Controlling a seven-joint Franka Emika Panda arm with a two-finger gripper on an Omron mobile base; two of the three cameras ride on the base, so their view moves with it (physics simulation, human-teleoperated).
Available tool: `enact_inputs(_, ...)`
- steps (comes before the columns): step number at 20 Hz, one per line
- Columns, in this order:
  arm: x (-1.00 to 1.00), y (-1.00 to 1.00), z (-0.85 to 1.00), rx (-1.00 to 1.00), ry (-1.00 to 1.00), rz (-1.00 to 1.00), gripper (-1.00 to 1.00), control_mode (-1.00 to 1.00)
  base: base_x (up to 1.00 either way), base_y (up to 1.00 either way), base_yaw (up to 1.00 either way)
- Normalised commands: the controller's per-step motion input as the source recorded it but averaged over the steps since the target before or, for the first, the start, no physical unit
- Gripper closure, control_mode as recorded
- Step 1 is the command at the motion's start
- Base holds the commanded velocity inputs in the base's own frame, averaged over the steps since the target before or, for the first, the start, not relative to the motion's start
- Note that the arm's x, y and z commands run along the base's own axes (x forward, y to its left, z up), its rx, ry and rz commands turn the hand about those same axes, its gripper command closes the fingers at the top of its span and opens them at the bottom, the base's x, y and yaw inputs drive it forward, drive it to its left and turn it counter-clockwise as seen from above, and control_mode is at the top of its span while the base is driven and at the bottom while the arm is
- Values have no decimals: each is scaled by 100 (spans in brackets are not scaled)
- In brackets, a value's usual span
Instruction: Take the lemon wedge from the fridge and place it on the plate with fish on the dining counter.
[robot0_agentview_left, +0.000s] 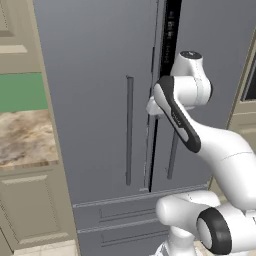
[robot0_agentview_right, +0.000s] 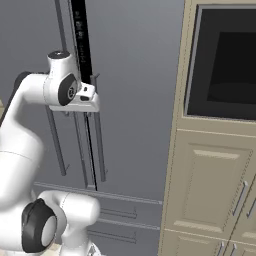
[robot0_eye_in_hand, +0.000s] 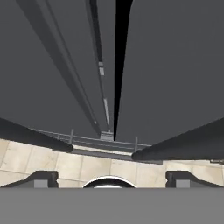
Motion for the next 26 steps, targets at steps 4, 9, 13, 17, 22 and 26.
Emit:
enact_inputs(4,-12,3,0,0,0,0,-100,100,-68,0,0)
enact_inputs(9,0,0,0,0,0,0,-100,100,-73,0,0)
enact_inputs(13,0,0,0,0,0,0,-100,100,-46,10,0)
enact_inputs(17,0,0,0,0,0,0,-100,100,-67,7,0)
enact_inputs(22,0,0,0,0,0,0,-100,100,-29,60,-2)
enact_inputs(26,0,0,0,0,0,0,-100,100,15,35,-8)
